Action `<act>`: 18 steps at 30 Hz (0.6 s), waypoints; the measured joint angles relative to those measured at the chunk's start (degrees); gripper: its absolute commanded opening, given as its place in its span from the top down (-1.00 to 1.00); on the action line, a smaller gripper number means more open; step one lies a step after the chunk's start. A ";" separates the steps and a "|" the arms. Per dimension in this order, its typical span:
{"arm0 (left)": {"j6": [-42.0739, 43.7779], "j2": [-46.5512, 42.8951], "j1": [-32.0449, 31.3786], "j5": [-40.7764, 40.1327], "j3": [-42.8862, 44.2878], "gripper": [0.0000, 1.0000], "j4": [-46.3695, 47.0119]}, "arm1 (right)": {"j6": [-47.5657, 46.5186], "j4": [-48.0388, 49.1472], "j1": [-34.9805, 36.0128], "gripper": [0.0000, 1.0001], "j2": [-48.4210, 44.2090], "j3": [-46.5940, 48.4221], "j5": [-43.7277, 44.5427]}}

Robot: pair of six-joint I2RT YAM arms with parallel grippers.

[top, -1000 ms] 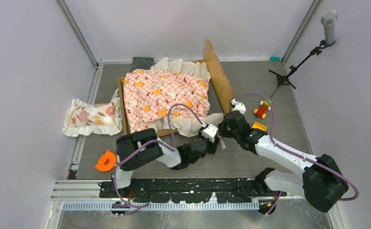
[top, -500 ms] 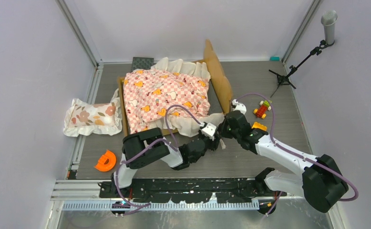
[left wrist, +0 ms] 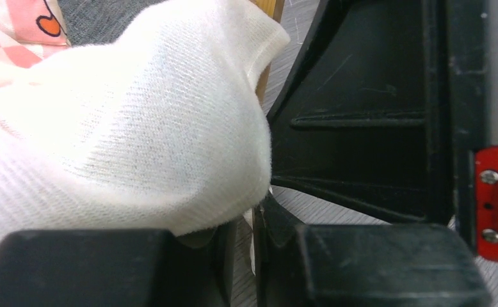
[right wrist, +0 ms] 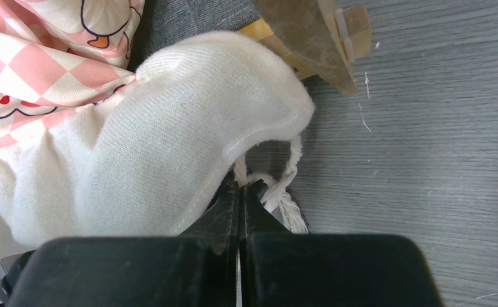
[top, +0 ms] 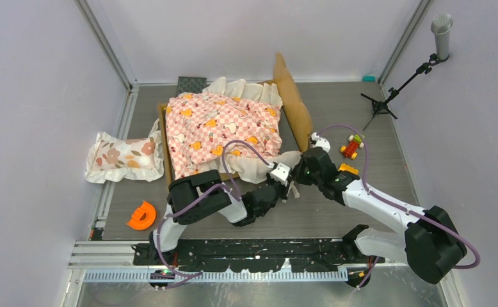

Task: Set up the pet bed
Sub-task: Tie the ropes to the bed frame.

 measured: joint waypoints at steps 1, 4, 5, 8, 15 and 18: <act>0.00 0.07 0.00 -0.02 0.07 0.79 0.02 | 0.02 0.00 -0.04 0.94 0.00 0.02 -0.02; 0.04 0.09 0.00 0.11 0.11 0.90 0.04 | 0.24 -0.11 -0.15 0.54 0.00 0.02 -0.17; 0.02 0.09 0.00 0.20 0.13 0.92 0.04 | 0.33 -0.28 -0.22 0.40 0.00 0.09 -0.17; 0.02 0.11 0.00 0.31 0.13 0.99 0.09 | 0.11 -2.16 -0.24 0.13 -0.44 0.66 0.07; -0.22 0.11 0.02 0.94 0.13 1.00 0.11 | -0.57 -9.18 -0.24 0.13 -9.05 0.85 2.86; -0.37 0.11 0.02 1.18 0.13 1.00 0.11 | -0.52 -10.60 -0.24 0.19 -11.91 0.04 2.67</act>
